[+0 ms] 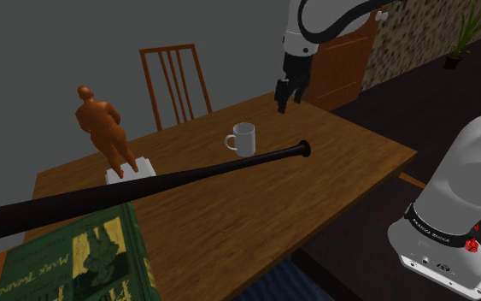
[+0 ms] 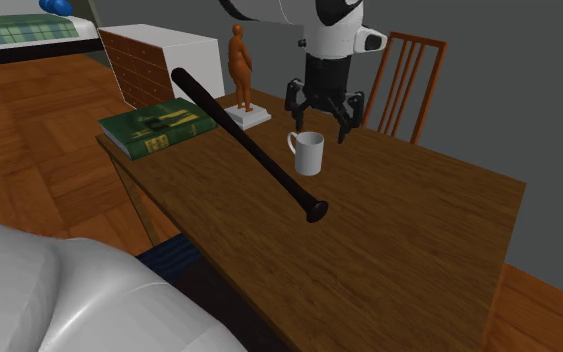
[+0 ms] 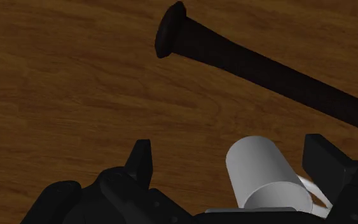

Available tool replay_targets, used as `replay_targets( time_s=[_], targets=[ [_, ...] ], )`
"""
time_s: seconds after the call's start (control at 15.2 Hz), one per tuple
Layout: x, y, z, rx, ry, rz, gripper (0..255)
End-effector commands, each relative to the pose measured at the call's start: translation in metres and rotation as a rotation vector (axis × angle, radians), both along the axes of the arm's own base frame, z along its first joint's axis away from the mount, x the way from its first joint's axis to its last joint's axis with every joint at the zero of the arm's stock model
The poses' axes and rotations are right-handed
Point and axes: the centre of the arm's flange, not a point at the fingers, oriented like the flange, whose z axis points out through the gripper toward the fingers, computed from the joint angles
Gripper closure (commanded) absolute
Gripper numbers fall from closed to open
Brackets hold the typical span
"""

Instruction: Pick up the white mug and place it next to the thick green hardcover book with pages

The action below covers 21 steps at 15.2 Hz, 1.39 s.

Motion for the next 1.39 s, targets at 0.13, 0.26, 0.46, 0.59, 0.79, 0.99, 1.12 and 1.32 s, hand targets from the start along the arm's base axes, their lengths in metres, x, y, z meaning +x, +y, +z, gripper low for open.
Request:
replay_targets(
  time_s=[0.13,0.26,0.46,0.59,0.79,0.99,1.12,1.32],
  targets=[
    [0.035,0.016,-0.028,-0.002,-0.030,-0.001,0],
    [0.054,0.024,-0.042,-0.003,-0.044,-0.001,0],
    [0.082,0.037,-0.063,-0.005,-0.065,-0.002,0],
    [0.102,0.045,-0.076,-0.006,-0.079,-0.003,0],
    [0.116,0.051,-0.090,-0.007,-0.089,-0.003,0],
    [0.118,0.051,-0.106,-0.007,-0.089,-0.003,0],
    [0.120,0.052,-0.116,-0.007,-0.089,-0.003,0],
    [0.121,0.052,-0.125,-0.007,-0.089,-0.003,0]
  ],
)
